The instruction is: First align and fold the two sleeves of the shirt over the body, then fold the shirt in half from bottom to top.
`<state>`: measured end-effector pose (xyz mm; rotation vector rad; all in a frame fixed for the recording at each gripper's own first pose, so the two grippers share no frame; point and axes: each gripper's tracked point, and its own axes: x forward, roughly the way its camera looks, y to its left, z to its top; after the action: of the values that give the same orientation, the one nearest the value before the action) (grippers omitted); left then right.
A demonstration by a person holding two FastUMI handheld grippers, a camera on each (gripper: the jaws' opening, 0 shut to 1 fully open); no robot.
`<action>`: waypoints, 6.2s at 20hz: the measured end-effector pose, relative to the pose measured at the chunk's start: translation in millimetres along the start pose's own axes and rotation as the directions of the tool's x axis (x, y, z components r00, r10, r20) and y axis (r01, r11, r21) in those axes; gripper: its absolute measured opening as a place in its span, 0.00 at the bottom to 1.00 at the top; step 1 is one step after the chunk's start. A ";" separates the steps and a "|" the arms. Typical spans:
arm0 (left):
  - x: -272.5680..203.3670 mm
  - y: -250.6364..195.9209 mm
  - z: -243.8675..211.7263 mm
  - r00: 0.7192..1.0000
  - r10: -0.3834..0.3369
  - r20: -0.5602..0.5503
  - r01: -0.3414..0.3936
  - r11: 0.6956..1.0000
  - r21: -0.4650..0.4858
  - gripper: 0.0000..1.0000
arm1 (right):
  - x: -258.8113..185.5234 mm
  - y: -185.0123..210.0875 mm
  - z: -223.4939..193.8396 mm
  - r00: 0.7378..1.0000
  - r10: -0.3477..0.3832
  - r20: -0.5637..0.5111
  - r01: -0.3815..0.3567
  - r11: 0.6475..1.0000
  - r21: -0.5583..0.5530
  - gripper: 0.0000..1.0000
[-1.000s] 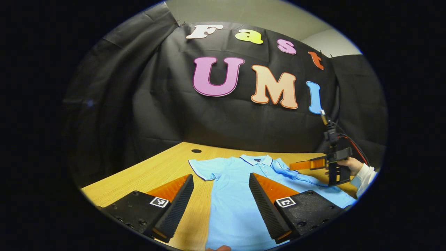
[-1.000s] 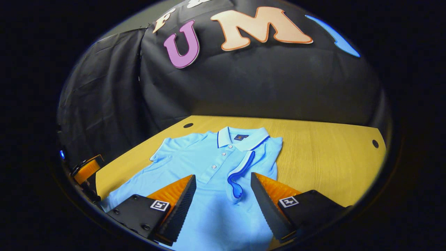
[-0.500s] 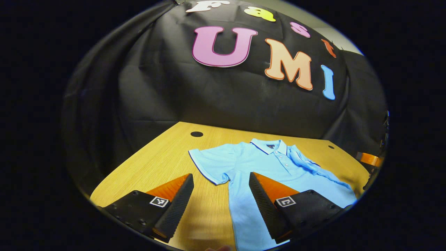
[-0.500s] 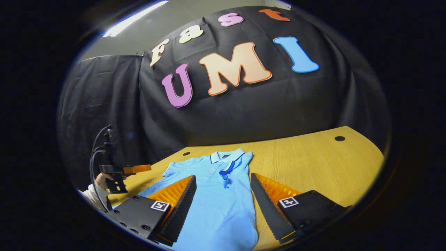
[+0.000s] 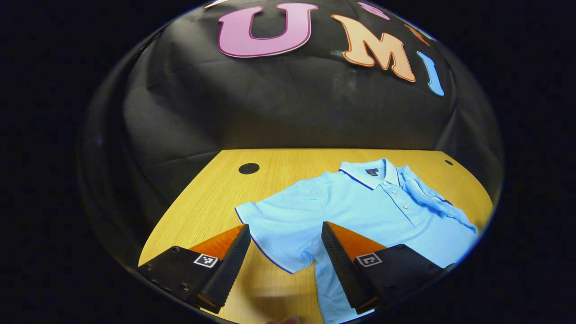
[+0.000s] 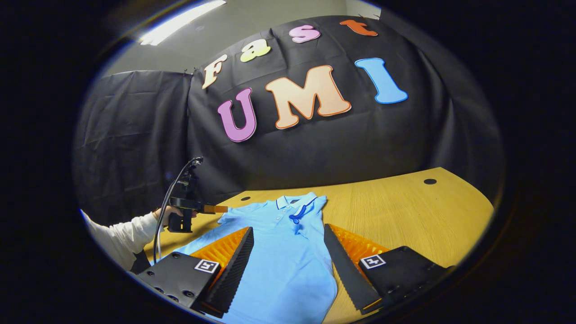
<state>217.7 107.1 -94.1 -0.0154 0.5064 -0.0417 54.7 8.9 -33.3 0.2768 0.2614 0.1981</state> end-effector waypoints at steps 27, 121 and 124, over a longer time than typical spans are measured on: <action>30.2 -5.8 -35.1 0.983 -0.062 -0.174 0.053 0.997 -0.056 0.04 | -28.4 -18.8 35.3 0.996 -0.017 0.086 0.007 0.993 0.116 0.98; -232.4 -131.1 -76.5 0.939 -0.311 0.147 0.305 0.950 0.064 0.00 | -41.8 32.5 -84.1 0.953 -0.119 -0.279 0.054 0.972 -0.230 0.02; -200.3 -126.5 -42.2 0.935 -0.306 0.178 0.304 0.952 0.037 0.00 | -6.6 14.9 -57.2 0.958 -0.153 -0.242 0.095 0.968 -0.234 0.02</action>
<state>17.6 -10.8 -30.8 -0.0882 0.3170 -0.3449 30.2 35.3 -80.5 0.0122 0.5105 0.1360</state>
